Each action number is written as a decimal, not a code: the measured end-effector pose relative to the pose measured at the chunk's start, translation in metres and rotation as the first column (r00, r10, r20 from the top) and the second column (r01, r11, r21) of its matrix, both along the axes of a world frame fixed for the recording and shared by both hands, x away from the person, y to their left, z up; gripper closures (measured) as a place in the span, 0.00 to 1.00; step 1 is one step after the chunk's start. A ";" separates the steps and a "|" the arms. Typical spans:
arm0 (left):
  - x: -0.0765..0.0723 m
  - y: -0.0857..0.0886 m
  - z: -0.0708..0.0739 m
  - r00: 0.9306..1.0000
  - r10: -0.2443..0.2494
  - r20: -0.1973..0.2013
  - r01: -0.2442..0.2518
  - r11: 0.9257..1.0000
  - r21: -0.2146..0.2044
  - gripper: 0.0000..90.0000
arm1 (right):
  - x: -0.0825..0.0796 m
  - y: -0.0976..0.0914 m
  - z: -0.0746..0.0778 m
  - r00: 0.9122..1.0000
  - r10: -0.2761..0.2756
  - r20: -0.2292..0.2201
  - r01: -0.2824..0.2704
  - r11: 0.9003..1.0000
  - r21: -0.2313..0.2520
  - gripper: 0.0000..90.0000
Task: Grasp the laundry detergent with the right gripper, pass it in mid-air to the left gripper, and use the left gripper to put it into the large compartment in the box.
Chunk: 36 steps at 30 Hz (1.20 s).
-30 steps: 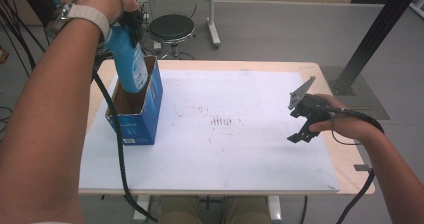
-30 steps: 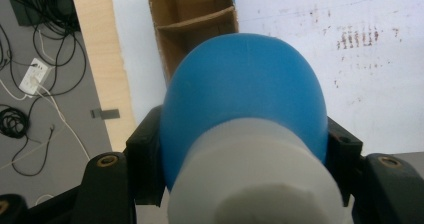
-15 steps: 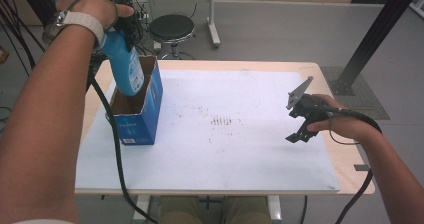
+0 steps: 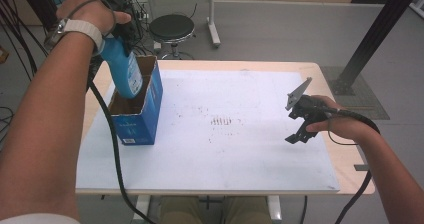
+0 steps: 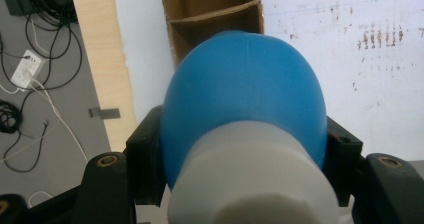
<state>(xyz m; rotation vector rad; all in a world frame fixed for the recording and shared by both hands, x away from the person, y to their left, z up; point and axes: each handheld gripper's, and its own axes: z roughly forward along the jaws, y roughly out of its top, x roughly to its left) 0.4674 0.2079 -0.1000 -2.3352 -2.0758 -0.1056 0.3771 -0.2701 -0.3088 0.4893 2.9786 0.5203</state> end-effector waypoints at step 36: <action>0.001 0.008 -0.049 1.000 -0.002 0.004 0.002 1.000 0.008 0.41 | 0.000 0.002 -0.008 1.000 -0.011 -0.015 0.011 1.000 0.013 0.11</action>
